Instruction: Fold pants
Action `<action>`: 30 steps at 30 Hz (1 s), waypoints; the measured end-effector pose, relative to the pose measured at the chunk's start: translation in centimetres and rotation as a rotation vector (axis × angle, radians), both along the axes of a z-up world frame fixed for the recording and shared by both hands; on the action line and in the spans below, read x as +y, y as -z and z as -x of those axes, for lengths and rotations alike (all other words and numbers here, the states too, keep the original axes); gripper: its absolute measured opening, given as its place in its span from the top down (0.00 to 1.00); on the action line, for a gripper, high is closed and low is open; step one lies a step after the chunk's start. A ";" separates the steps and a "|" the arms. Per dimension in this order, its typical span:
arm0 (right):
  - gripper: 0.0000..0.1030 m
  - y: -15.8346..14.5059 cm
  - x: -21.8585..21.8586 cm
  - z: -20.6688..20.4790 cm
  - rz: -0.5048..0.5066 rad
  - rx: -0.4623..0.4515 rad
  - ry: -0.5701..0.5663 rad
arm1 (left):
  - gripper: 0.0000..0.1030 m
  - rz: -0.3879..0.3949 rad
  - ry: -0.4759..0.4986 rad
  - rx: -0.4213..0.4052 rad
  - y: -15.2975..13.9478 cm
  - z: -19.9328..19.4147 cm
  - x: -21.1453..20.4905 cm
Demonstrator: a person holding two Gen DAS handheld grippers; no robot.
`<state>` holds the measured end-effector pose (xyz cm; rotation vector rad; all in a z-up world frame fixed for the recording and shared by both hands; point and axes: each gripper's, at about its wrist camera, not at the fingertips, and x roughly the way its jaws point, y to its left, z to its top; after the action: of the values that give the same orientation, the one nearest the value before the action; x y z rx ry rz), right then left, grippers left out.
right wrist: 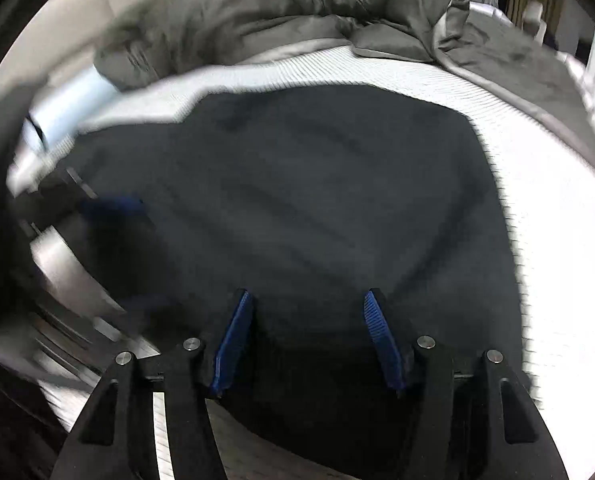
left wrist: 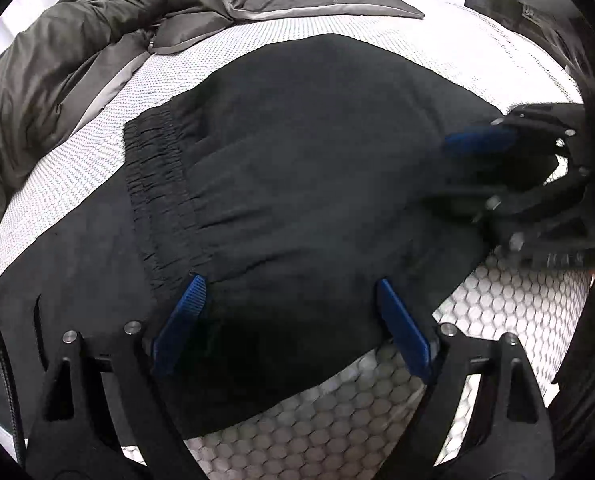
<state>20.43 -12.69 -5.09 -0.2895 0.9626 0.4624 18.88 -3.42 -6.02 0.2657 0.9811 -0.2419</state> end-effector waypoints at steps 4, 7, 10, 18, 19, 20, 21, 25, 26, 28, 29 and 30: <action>0.43 -0.4 -4.1 0.7 0.069 -0.054 0.068 | 0.11 0.026 -0.060 0.018 0.4 0.5 2.8; 0.43 0.1 -7.3 0.6 0.017 -0.034 0.140 | 0.08 0.045 -0.088 0.045 0.7 1.4 3.5; 0.43 -0.4 -7.4 1.1 0.027 -0.040 0.139 | 0.07 0.038 -0.098 0.039 0.6 0.7 4.1; 0.23 -1.9 -5.7 2.1 -0.033 -0.090 0.135 | 0.06 0.083 -0.300 -0.019 0.4 2.2 6.5; 0.23 -0.6 -5.4 1.7 0.056 -0.069 0.135 | 0.05 0.078 -0.312 -0.015 0.6 2.5 6.7; 0.23 -0.1 -5.5 1.4 0.077 -0.051 0.139 | 0.05 0.099 -0.338 -0.008 0.8 3.0 7.3; 0.23 0.2 -6.1 1.3 0.065 -0.030 0.141 | 0.05 0.128 -0.361 -0.013 0.6 3.7 8.0; 0.21 -2.0 -8.5 2.3 0.039 -0.062 0.173 | 0.05 0.206 -0.470 -0.077 -1.5 7.8 12.1; 0.20 -2.5 -9.2 2.6 0.014 -0.072 0.179 | 0.05 0.243 -0.525 -0.096 -2.1 9.1 14.0; 0.16 -3.4 -11.0 3.2 -0.067 -0.086 0.222 | 0.05 0.322 -0.657 -0.117 -2.5 11.3 18.1; 0.15 -3.5 -11.7 3.0 -0.098 -0.085 0.237 | 0.05 0.352 -0.713 -0.121 -2.4 12.0 19.8; 0.15 -3.8 -12.3 3.2 -0.133 -0.079 0.246 | 0.05 0.394 -0.783 -0.124 -2.1 12.7 21.9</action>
<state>17.24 -24.99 -1.34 -0.0669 0.8729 0.2860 6.21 18.47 -3.92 -0.4612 0.8286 0.2967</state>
